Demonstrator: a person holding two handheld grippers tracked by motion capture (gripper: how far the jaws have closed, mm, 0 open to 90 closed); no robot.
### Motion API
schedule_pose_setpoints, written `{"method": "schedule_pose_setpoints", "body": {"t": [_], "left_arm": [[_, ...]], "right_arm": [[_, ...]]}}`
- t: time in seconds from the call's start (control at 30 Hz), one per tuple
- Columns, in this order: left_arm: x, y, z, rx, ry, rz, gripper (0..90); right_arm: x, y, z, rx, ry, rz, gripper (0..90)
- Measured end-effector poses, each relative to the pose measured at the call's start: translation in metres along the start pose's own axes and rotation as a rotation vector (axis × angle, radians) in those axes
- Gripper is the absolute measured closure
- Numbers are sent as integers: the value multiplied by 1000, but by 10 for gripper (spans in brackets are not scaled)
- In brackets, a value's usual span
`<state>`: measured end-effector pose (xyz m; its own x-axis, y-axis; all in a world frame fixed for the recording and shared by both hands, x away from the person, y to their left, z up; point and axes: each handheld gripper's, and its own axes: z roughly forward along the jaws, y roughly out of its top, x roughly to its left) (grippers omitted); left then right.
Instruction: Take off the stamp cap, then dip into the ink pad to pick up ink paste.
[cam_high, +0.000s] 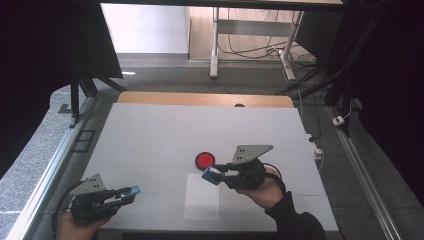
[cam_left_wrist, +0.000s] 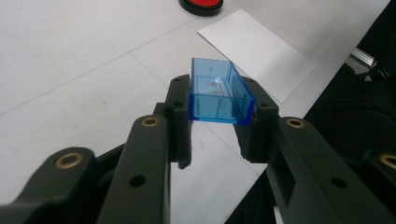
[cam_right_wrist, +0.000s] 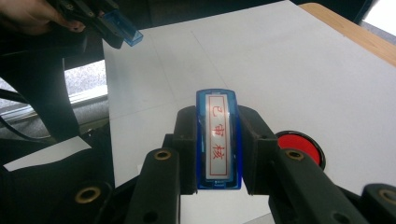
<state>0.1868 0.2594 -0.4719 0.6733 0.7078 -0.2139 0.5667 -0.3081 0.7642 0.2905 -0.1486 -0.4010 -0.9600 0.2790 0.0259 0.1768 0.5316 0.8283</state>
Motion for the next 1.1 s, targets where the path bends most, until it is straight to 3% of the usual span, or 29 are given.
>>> {"method": "schedule_pose_setpoints", "body": {"t": [0.23,0.67,0.87,1.1], "left_arm": [[-1,-4,-2,10,11,15,682],[-1,-6,-2,22,8,6,682],[0,-6,-1,32,1,-6,682],[1,-5,1,45,-3,-18,682]], "right_arm": [[-3,-1,-1,10,-23,17,711],[-10,-2,-1,16,-47,50,711],[-15,-1,5,27,-55,81,711],[-18,2,17,58,-66,71,711]]}}
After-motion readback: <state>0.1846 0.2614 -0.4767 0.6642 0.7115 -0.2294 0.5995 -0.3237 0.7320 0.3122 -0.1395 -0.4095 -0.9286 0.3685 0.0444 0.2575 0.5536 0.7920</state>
